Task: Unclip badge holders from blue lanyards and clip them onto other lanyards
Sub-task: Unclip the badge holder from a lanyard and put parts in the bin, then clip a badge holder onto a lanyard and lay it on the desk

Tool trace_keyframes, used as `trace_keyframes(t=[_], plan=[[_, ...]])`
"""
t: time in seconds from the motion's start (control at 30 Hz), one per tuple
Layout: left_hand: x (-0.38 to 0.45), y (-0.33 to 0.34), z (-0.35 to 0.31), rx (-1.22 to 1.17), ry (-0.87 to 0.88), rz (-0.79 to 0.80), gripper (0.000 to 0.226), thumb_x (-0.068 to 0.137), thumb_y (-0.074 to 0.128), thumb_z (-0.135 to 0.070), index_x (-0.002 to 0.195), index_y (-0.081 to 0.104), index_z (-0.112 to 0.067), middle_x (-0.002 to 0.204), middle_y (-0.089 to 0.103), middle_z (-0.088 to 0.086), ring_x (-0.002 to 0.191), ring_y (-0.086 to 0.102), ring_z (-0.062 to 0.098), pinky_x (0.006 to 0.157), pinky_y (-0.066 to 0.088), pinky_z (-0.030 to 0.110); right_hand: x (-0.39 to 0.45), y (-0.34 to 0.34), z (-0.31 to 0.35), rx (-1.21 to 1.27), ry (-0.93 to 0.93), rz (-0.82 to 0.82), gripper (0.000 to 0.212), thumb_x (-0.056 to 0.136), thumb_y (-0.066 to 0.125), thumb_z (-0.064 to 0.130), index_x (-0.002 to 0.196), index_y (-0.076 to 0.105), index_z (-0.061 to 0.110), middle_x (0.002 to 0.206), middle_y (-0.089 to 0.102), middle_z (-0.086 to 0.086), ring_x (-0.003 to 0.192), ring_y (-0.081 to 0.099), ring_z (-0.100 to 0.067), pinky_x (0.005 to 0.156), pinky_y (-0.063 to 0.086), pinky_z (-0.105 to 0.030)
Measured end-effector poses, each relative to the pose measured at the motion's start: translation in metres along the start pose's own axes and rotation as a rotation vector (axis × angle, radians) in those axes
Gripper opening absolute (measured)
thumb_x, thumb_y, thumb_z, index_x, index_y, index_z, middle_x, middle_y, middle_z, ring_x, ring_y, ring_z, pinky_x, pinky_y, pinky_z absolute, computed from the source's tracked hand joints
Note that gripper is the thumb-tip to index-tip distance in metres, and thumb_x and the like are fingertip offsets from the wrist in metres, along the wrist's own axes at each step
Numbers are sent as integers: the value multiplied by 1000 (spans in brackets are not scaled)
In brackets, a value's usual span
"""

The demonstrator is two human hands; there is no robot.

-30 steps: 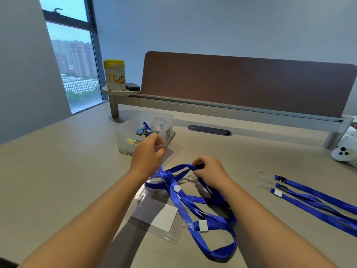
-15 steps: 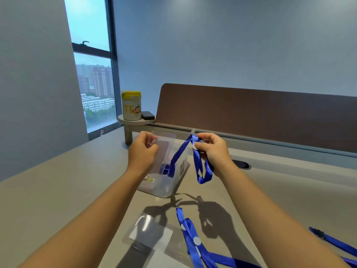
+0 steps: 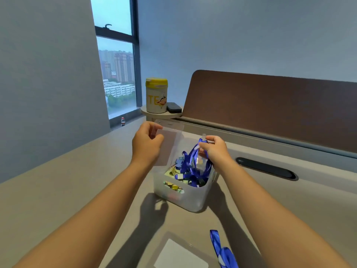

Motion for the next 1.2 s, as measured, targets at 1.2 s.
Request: trace_keyframes(t=[1.2], plan=[[-275, 217, -126, -34, 467, 537, 15, 87, 51, -9, 100, 55, -2, 79, 54, 7, 71, 50, 22, 55, 37, 17, -259, -323, -147, -847, 169, -296, 30, 89, 54, 19, 117, 58, 9, 115, 64, -9, 107, 58, -25, 93, 47, -37]])
Point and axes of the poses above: each hand's wrist, its own x-axis towards the middle knuckle, its own y-axis out of the palm, z = x × y, the point moved 10 cm from there along x, towards the middle knuckle
